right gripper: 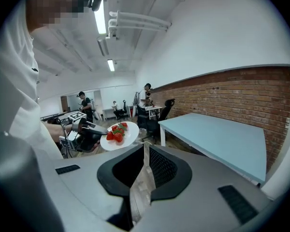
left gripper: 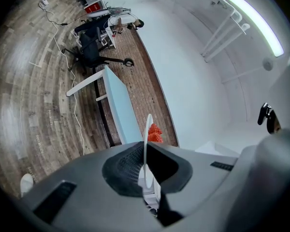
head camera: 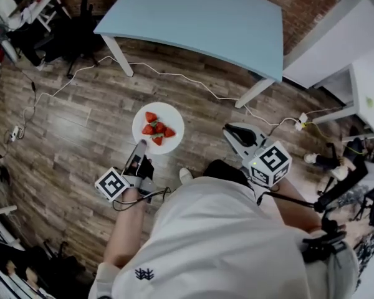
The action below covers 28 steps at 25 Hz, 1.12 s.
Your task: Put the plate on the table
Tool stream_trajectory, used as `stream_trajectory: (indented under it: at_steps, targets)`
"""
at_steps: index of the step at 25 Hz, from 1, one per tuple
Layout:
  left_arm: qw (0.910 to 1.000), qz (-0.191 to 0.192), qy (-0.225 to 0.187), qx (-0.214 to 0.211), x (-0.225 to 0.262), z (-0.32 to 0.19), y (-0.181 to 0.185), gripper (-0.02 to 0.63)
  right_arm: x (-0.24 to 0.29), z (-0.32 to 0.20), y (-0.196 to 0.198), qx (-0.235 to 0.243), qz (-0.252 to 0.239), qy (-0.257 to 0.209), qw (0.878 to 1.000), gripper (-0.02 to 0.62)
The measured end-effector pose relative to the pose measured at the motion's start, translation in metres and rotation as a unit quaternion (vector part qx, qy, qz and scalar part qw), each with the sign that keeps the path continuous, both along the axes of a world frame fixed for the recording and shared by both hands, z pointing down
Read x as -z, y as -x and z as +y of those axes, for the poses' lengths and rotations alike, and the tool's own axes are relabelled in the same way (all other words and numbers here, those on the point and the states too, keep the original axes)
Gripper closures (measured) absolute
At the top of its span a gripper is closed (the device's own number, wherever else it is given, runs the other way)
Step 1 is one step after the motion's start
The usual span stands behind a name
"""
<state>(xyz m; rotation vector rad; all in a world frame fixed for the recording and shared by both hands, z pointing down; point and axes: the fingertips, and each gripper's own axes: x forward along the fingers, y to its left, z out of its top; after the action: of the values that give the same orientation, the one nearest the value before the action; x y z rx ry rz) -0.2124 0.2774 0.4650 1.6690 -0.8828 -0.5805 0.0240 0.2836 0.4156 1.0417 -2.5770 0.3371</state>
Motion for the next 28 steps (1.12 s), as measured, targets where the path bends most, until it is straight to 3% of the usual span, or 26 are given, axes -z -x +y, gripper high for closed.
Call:
stream_trajectory:
  at_steps: [3,6,14,22,28]
  targets:
    - [1.0,0.001,0.001,0.007,-0.007,0.001,0.005,0.594,-0.005,0.002,0.007,0.02,0.04,-0.019,0.999,0.568]
    - [0.9998,0.007,0.012,0.012,-0.013,-0.018,0.012,0.594,-0.014,-0.016,0.017,0.032,0.065,-0.016,0.997,0.525]
    - [0.9996,0.014,0.011,0.022,-0.014,-0.054,0.019,0.594,-0.023,-0.06,0.023,0.03,0.055,-0.016,0.998,0.508]
    - [0.9994,0.002,0.021,0.026,0.004,-0.174,0.023,0.594,-0.019,-0.185,0.028,0.053,0.042,-0.007,0.998,0.508]
    - [0.9997,-0.01,0.011,-0.017,0.006,-0.282,-0.014,0.594,-0.024,-0.272,-0.017,0.013,0.035,-0.003,0.999,0.508]
